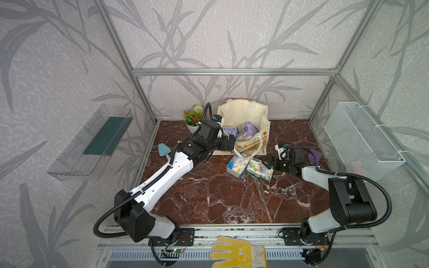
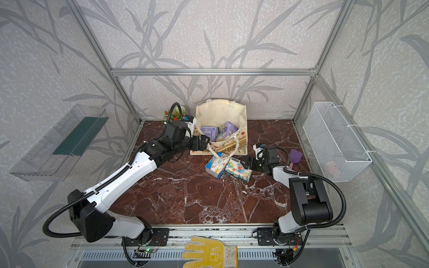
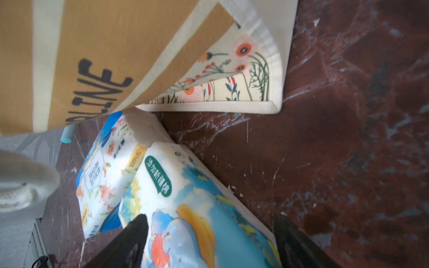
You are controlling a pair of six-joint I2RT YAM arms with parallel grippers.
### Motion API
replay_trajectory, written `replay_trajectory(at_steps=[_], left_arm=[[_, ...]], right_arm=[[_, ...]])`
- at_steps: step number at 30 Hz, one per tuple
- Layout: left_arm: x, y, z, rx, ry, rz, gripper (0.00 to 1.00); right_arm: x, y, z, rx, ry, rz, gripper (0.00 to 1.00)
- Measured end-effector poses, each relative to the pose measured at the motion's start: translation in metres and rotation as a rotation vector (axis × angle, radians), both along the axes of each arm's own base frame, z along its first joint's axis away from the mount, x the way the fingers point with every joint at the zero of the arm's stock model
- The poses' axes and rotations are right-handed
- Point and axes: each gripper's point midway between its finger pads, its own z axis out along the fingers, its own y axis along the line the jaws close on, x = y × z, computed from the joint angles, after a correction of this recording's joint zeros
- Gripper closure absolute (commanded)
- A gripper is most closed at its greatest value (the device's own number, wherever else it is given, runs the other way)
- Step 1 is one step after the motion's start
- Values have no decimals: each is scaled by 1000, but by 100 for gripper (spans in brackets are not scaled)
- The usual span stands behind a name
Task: Put tissues into the canvas bag
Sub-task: Pick up the pack of facial tissues from the center of the board.
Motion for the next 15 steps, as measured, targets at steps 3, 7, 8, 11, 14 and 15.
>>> replay_trajectory(at_steps=[3,7,8,11,14,15], left_arm=[[-6,6,-3,-4,3,14,1],[-12,11,-9,-10,13,26,1],[-14,12,-13,-9,19,29,1],[-17,16,-21,-3,33,39,1],[-21,22,-30,4,46,57,1],[-23,23,-32,6,50,60,1]], right_arm=[[-17,7,3,-5,9,20,16],[-41,22,7,-15,17,50,17],[-48,26,7,-15,22,55,17],[-68,37,7,-22,34,63,17],[-85,42,3,-33,63,51,16],[-90,42,1,-38,75,44,17]])
